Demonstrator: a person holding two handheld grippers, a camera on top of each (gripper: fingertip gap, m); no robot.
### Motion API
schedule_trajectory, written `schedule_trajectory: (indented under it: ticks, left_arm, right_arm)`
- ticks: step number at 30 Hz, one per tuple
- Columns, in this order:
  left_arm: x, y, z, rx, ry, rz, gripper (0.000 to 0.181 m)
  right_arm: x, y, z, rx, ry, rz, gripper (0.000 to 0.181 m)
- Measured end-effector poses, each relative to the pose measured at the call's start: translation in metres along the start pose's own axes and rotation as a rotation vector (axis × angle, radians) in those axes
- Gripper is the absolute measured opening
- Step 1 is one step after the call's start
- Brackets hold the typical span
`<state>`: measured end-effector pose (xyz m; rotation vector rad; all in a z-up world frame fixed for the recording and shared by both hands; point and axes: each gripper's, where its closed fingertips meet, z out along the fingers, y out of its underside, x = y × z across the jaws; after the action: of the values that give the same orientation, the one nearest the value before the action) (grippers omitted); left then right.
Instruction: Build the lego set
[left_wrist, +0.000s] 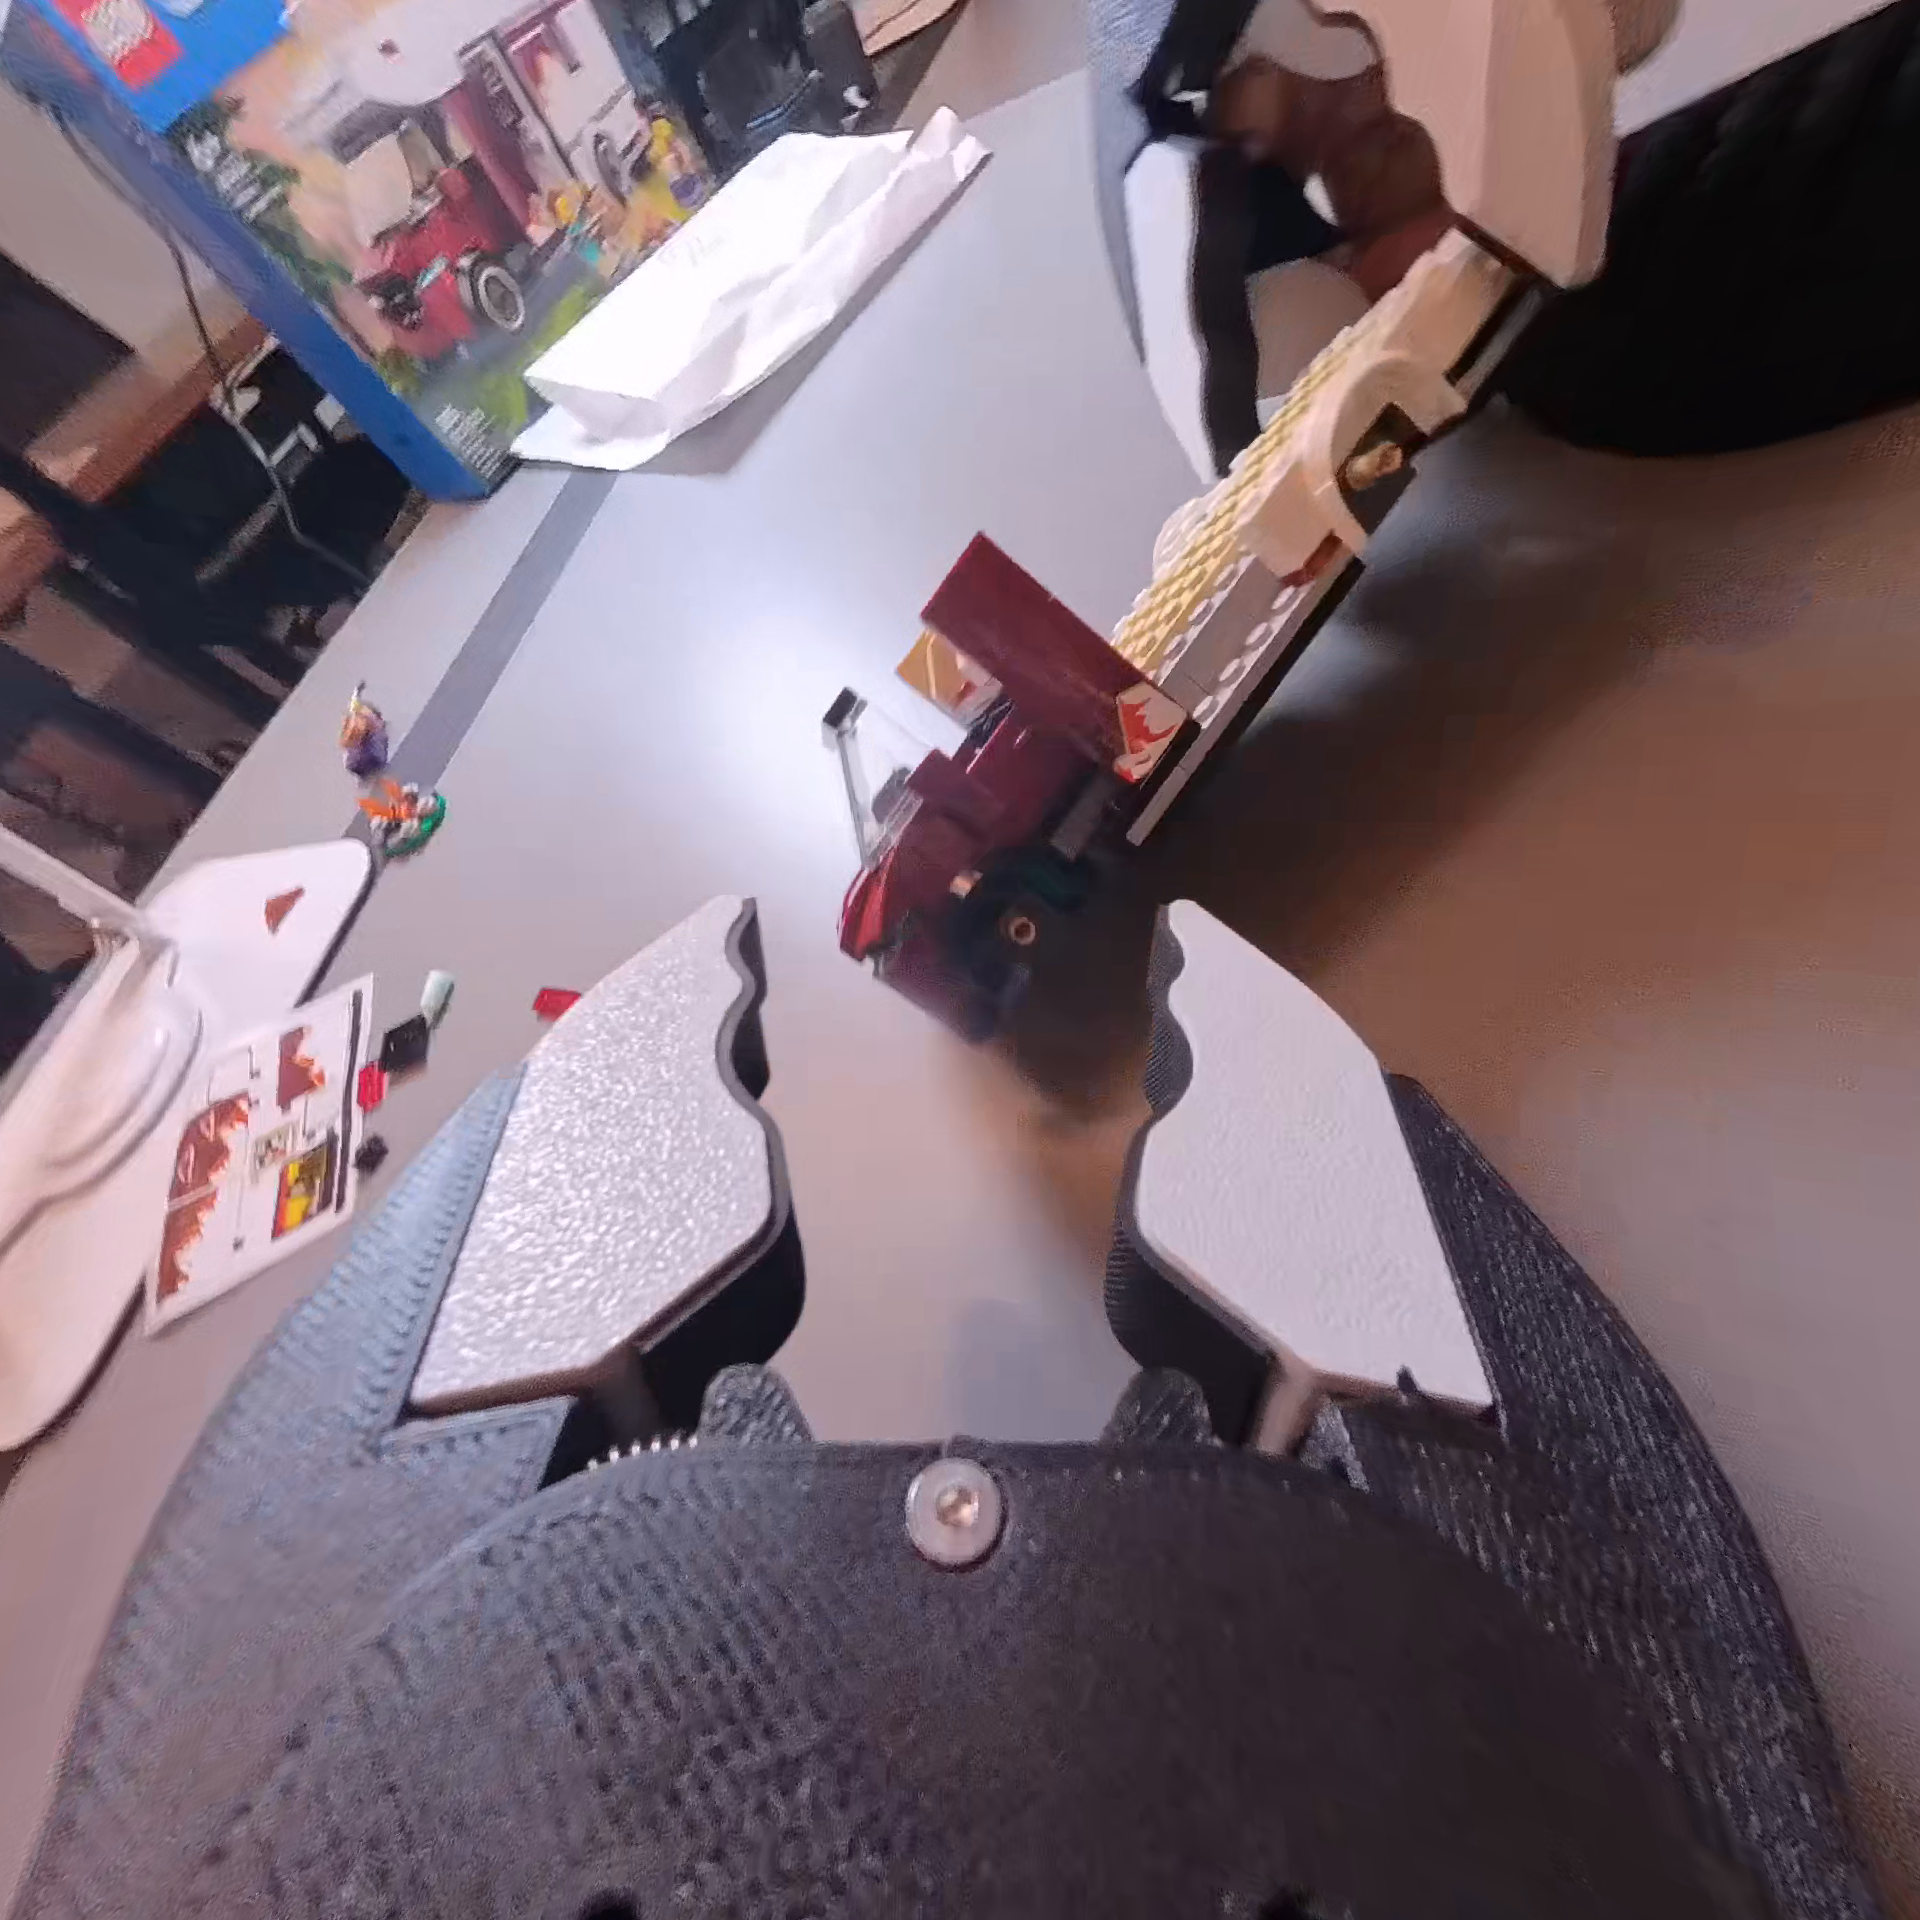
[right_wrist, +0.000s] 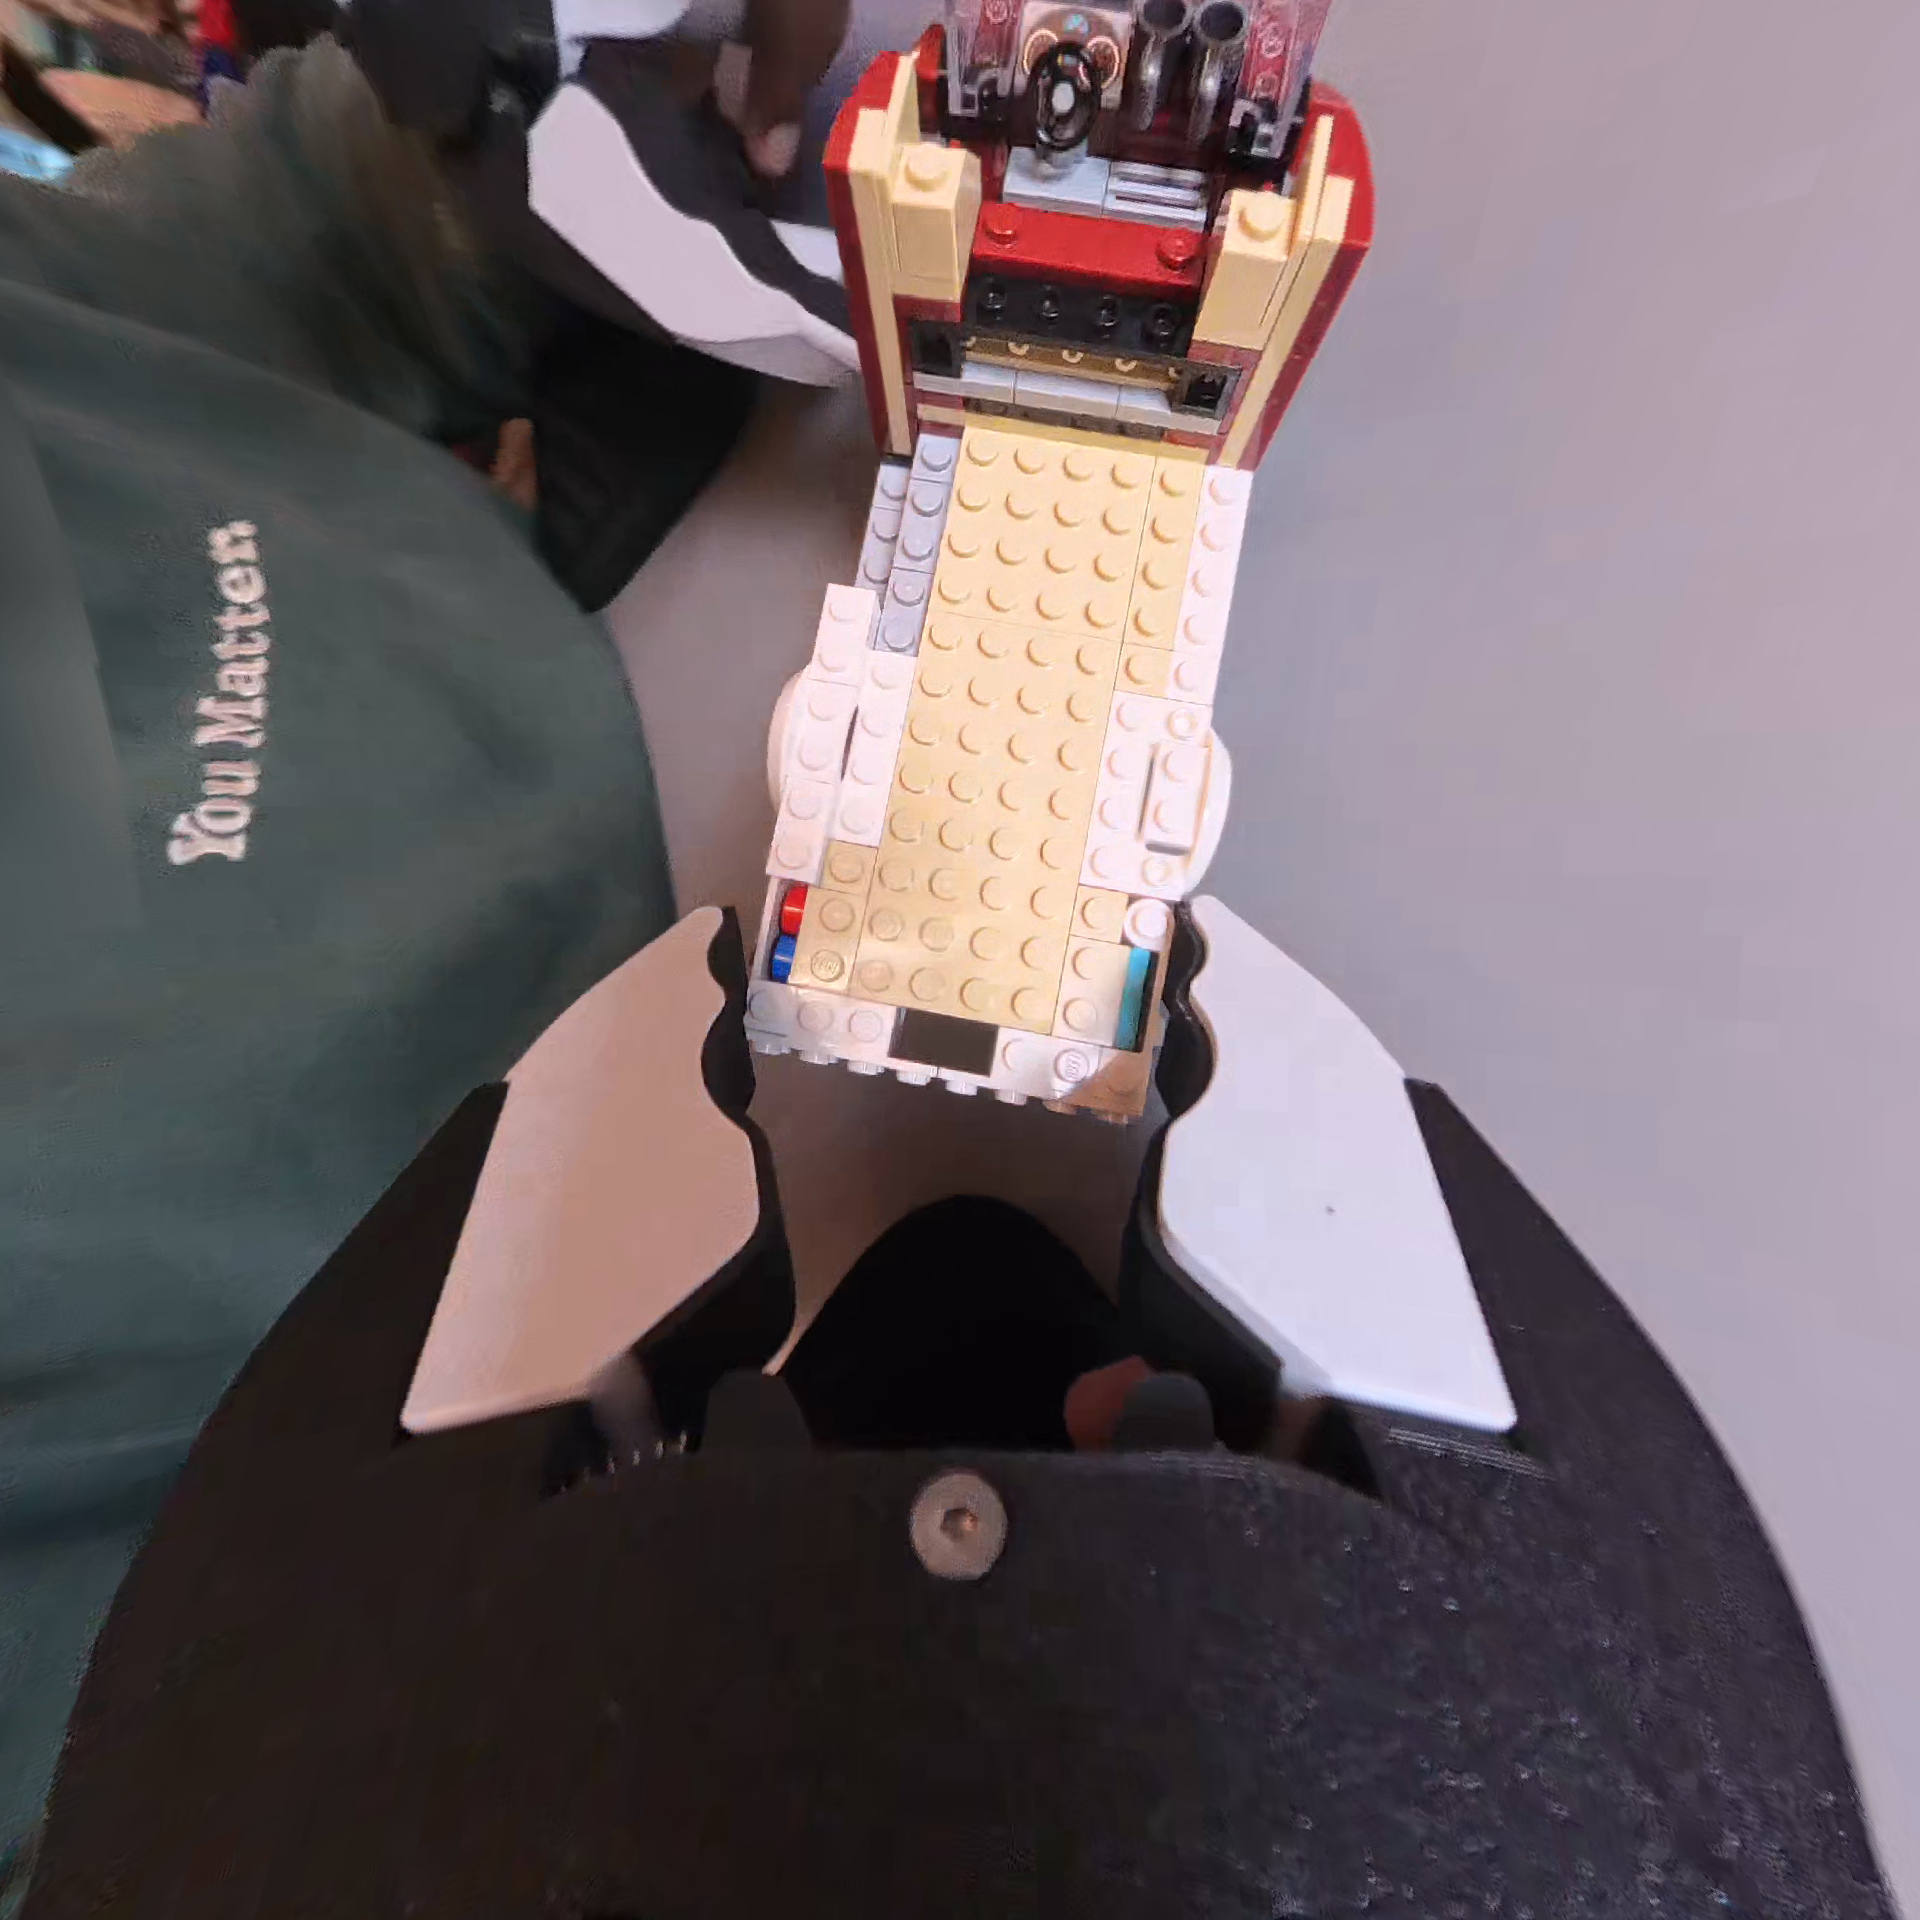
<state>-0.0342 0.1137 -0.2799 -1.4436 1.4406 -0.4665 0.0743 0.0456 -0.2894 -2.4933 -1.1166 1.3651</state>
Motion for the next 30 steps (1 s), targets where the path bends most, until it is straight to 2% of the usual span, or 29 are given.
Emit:
schedule_trajectory:
  ticks: [3, 6, 7, 10, 13, 17, 20, 25, 27, 30]
  left_arm:
    - [0.008, 0.005, 0.004, -0.015, 0.053, 0.062, 0.079]
    - [0.014, 0.009, 0.008, -0.027, 0.088, 0.121, 0.074]
    - [0.016, 0.009, 0.008, -0.024, 0.105, 0.127, 0.068]
    - [0.015, 0.012, 0.005, -0.023, 0.116, 0.105, 0.068]
    - [0.014, 0.013, 0.004, -0.019, 0.118, 0.093, 0.067]
    - [0.017, 0.011, 0.004, -0.033, 0.147, 0.045, 0.064]
    - [0.017, 0.012, 0.005, -0.052, 0.161, -0.002, 0.063]
    - [0.017, 0.014, 0.006, -0.089, 0.185, -0.083, 0.063]
    - [0.018, 0.014, 0.006, -0.100, 0.185, -0.093, 0.063]
    - [0.021, 0.014, 0.006, -0.112, 0.190, -0.121, 0.063]
  right_arm:
    - [-0.008, -0.004, 0.008, -0.041, -0.156, 0.041, 0.078]
    - [-0.017, -0.006, 0.015, -0.091, -0.305, 0.072, 0.078]
    - [-0.018, -0.004, 0.017, -0.114, -0.326, 0.066, 0.078]
    - [-0.017, -0.008, 0.018, -0.121, -0.365, 0.068, 0.078]
    - [-0.013, -0.011, 0.016, -0.093, -0.339, 0.035, 0.077]
    - [-0.006, -0.019, 0.002, 0.008, -0.141, -0.119, 0.081]
    - [-0.008, -0.026, -0.004, 0.073, 0.155, -0.339, 0.077]
    - [-0.022, -0.037, 0.005, 0.167, 0.590, -0.662, 0.057]
    - [-0.026, -0.046, 0.006, 0.190, 0.680, -0.726, 0.050]
    - [-0.021, -0.048, 0.012, 0.101, 0.730, -0.768, 0.046]
